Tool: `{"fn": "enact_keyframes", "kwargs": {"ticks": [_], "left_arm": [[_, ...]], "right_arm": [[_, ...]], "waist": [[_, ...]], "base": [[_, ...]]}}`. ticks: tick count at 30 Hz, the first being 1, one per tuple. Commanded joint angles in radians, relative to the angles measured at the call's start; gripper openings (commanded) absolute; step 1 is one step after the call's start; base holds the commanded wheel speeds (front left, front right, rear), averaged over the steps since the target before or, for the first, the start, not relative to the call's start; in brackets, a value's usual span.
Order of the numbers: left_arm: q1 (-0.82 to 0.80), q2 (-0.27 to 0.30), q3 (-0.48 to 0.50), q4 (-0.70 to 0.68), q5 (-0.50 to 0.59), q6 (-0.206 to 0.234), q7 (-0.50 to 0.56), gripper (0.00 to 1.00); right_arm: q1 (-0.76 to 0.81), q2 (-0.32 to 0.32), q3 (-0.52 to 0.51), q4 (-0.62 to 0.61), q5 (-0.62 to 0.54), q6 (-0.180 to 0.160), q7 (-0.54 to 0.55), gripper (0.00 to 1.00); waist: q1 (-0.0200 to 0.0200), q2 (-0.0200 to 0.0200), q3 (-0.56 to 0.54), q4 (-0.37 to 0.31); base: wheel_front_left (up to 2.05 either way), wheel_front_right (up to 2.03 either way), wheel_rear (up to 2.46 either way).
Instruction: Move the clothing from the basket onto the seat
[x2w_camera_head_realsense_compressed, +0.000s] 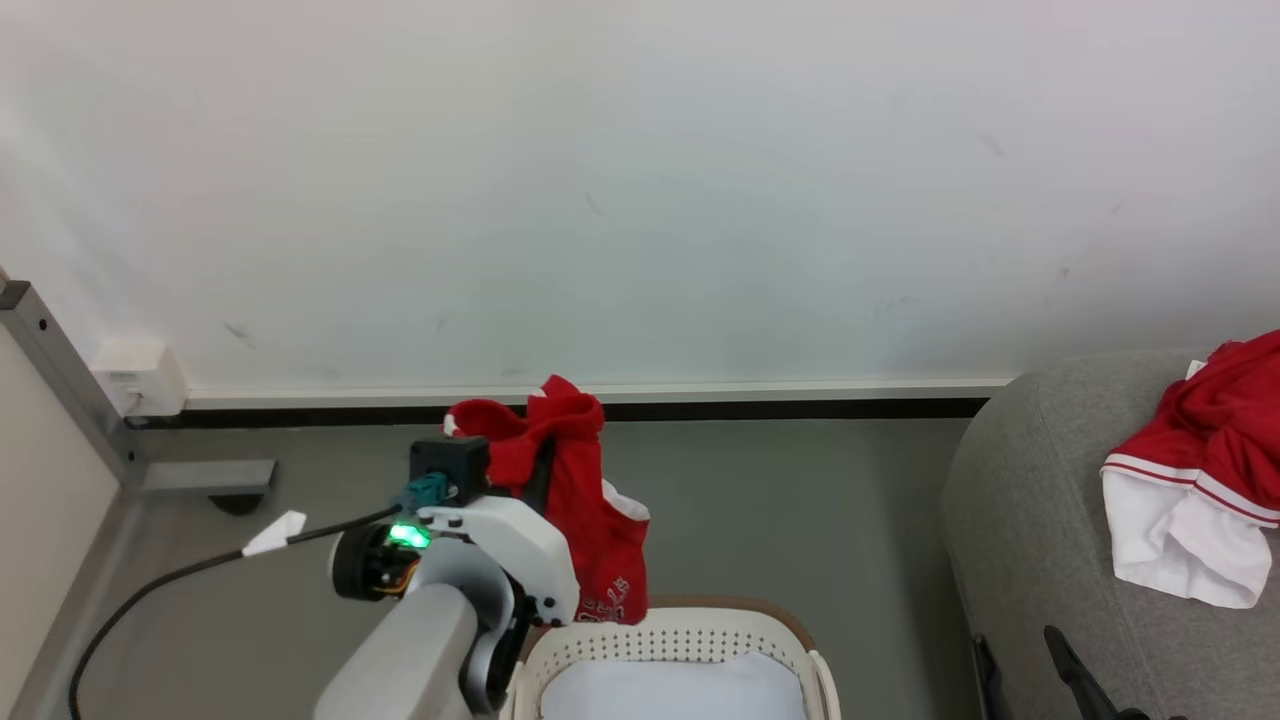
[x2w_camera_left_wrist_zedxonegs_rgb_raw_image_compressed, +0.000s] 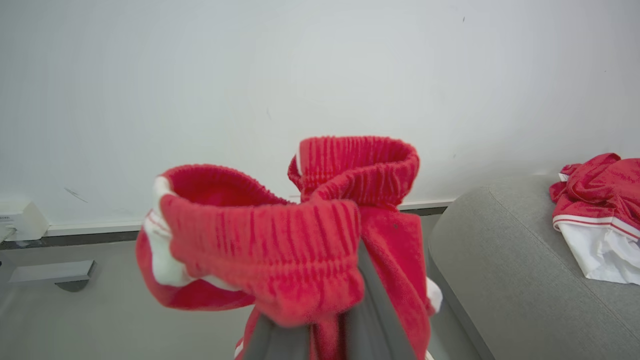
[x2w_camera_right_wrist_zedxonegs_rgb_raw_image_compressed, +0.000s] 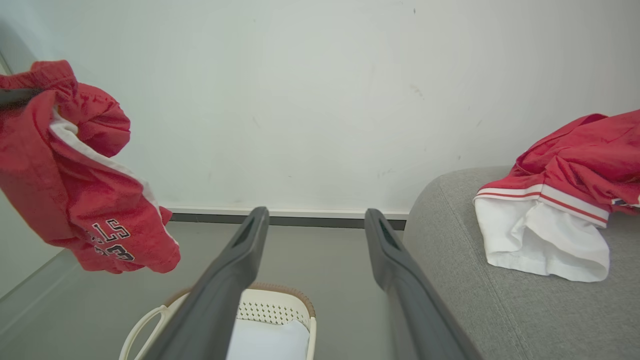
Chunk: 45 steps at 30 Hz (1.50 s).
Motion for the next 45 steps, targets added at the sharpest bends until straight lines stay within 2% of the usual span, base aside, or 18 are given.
{"fn": "enact_keyframes", "kwargs": {"ticks": [1, 11, 18, 25, 35, 41, 45], "left_arm": [[0.015, 0.012, 0.006, -0.014, -0.018, 0.004, 0.004, 0.00], [0.053, 0.091, 0.025, -0.217, -0.022, 0.038, 0.060, 0.00], [0.077, 0.121, 0.012, -0.360, -0.015, 0.059, 0.114, 0.00], [0.097, 0.119, -0.012, -0.450, -0.008, 0.074, 0.151, 0.00], [0.105, 0.104, -0.055, -0.482, 0.001, 0.073, 0.172, 0.00], [0.095, 0.098, -0.074, -0.494, 0.003, 0.069, 0.182, 0.00], [0.093, 0.097, -0.085, -0.499, 0.004, 0.065, 0.187, 0.00]], "right_arm": [[0.014, -0.002, 0.002, -0.001, -0.007, -0.003, 0.000, 1.00], [0.048, -0.002, 0.042, -0.007, 0.006, -0.003, 0.000, 1.00], [0.034, -0.017, 0.111, -0.023, 0.004, -0.003, 0.000, 1.00], [-0.040, -0.090, 0.249, -0.055, 0.057, -0.003, 0.000, 1.00], [-0.212, -0.189, 0.506, -0.041, 0.172, -0.003, 0.005, 1.00], [-0.324, -0.211, 0.644, -0.014, 0.242, -0.003, 0.007, 1.00], [-0.401, -0.198, 0.710, 0.018, 0.267, -0.003, 0.003, 1.00]], "waist": [[0.0003, 0.0000, -0.009, -0.008], [0.0003, 0.0000, -0.041, -0.032], [0.0003, 0.0000, -0.043, -0.031], [0.0003, 0.0000, -0.042, -0.022], [0.0003, 0.0000, -0.045, 0.000], [0.0003, 0.0000, -0.044, 0.014], [0.0003, 0.0000, -0.043, 0.020]], "base": [[0.00, 0.00, 0.00], [0.00, 0.00, 0.00], [0.00, 0.00, 0.00], [0.00, 0.00, 0.00], [0.00, 0.00, 0.00], [0.00, 0.00, 0.00], [0.00, 0.00, 0.00]]}}
